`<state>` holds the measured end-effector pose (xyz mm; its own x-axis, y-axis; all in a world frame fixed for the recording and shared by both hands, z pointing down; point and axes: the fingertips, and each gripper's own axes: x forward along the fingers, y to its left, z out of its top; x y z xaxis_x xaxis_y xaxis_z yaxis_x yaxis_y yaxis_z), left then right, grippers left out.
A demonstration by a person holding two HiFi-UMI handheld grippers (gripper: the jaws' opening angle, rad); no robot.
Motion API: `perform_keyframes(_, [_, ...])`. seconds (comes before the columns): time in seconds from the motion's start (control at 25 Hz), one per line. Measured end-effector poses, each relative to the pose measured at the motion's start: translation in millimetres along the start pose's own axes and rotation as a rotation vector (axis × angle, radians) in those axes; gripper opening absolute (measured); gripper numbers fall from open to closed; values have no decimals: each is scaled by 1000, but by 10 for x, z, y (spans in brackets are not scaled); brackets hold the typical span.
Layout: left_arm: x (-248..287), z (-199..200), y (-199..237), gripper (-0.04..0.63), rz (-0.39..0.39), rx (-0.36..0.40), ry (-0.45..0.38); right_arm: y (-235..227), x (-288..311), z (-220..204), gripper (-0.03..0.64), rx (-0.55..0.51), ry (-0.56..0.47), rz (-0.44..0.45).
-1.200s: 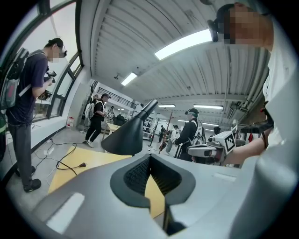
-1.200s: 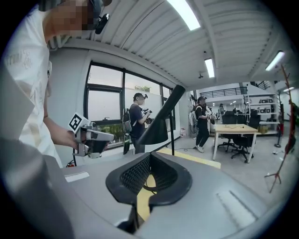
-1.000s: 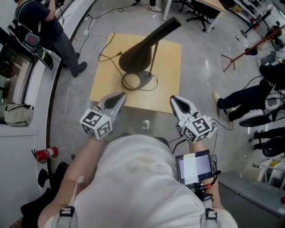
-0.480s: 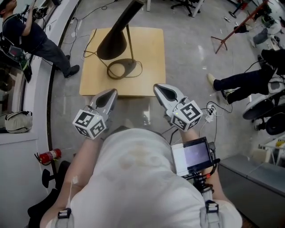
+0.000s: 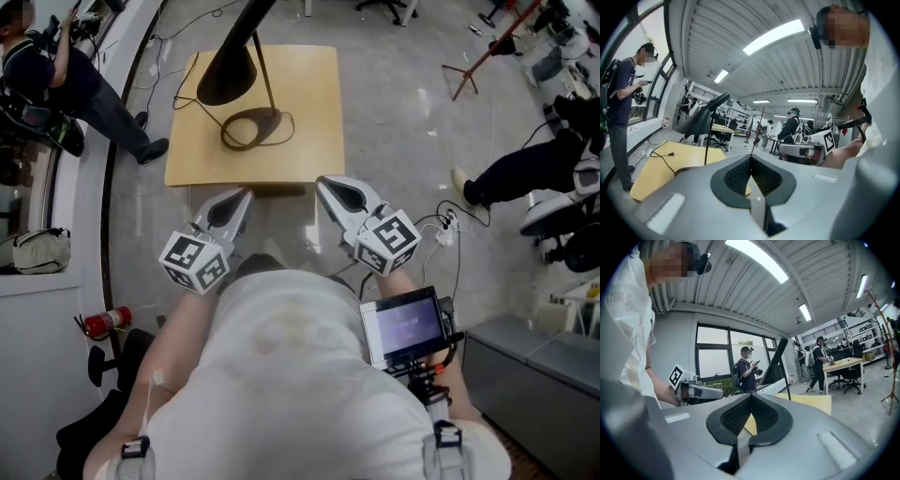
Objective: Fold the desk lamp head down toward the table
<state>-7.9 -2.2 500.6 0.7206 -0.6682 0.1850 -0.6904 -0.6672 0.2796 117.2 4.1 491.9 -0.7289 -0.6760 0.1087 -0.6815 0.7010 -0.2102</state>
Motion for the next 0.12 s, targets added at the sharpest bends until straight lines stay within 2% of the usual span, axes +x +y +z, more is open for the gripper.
perform_keyframes(0.12, [-72, -176, -178, 2, -14, -24, 25, 125, -188, -131, 9, 10, 29, -12])
